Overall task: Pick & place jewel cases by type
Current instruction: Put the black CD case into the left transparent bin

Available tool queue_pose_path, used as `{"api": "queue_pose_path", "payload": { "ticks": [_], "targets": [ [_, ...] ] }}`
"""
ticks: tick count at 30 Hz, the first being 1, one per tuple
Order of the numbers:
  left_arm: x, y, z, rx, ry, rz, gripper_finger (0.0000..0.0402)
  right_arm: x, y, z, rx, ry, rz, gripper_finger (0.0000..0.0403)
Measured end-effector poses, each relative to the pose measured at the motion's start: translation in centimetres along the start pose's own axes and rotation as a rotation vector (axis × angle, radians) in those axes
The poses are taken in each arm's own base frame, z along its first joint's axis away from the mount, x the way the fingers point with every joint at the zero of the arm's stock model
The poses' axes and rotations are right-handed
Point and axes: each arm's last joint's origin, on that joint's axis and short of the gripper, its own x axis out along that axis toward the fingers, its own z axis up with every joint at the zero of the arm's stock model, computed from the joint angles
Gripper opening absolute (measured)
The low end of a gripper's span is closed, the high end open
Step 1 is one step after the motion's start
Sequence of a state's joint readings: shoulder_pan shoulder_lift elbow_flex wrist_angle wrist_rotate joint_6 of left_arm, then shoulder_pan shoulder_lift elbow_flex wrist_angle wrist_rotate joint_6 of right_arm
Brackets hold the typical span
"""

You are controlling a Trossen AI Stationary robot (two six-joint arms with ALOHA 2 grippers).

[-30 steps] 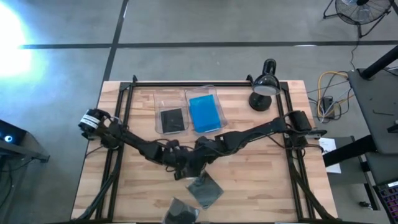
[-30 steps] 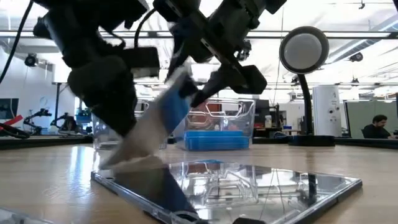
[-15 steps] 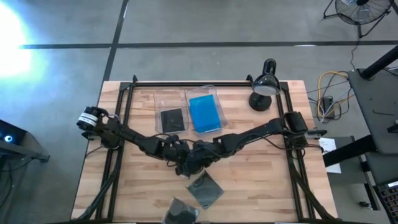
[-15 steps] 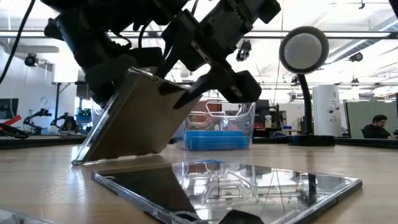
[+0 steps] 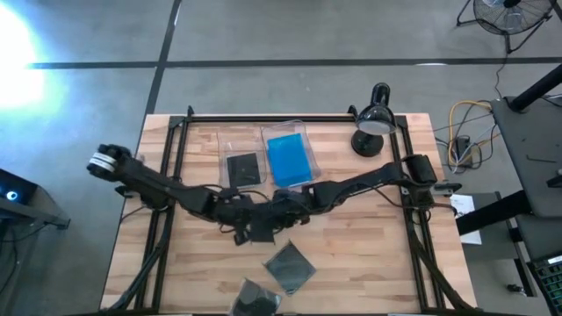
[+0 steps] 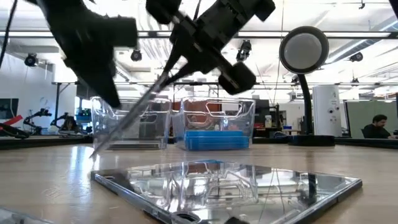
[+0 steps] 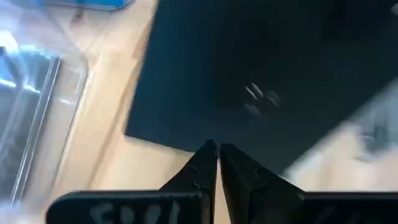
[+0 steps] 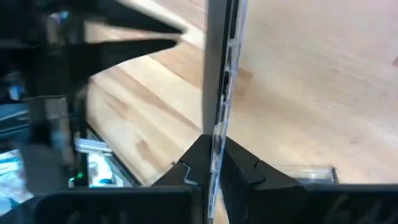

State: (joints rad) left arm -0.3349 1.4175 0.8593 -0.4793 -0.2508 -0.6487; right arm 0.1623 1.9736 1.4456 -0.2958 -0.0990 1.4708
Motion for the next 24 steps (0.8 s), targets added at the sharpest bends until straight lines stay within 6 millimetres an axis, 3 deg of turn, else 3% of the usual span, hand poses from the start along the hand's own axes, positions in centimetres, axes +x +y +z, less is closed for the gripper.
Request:
{"api": "queue_pose_path", "payload": {
  "ticks": [7,13,17,21,24],
  "targets": [
    [-8.3,-0.6,-1.3,-0.129,-0.11,-0.219,0.0003,-5.1,3.0,1.0,-0.038,-0.063,0.198,0.0016],
    [-14.0,0.7,-2.4,-0.204,-0.342,-0.301,0.0003,-8.4,3.6,5.4,-0.036,-0.314,0.272,0.0016],
    [-15.9,2.2,-3.1,-0.225,-0.439,-0.264,0.0003,-8.5,2.5,9.9,-0.004,-0.359,0.269,0.0016],
    [-16.3,3.4,-3.7,-0.258,-0.43,-0.215,0.0003,-7.8,1.3,13.9,0.021,-0.328,0.323,0.0016],
    [-16.2,3.8,-4.0,-0.298,-0.408,-0.197,0.0003,-8.4,0.5,15.7,0.039,-0.362,0.316,0.0023]
  ]
}}
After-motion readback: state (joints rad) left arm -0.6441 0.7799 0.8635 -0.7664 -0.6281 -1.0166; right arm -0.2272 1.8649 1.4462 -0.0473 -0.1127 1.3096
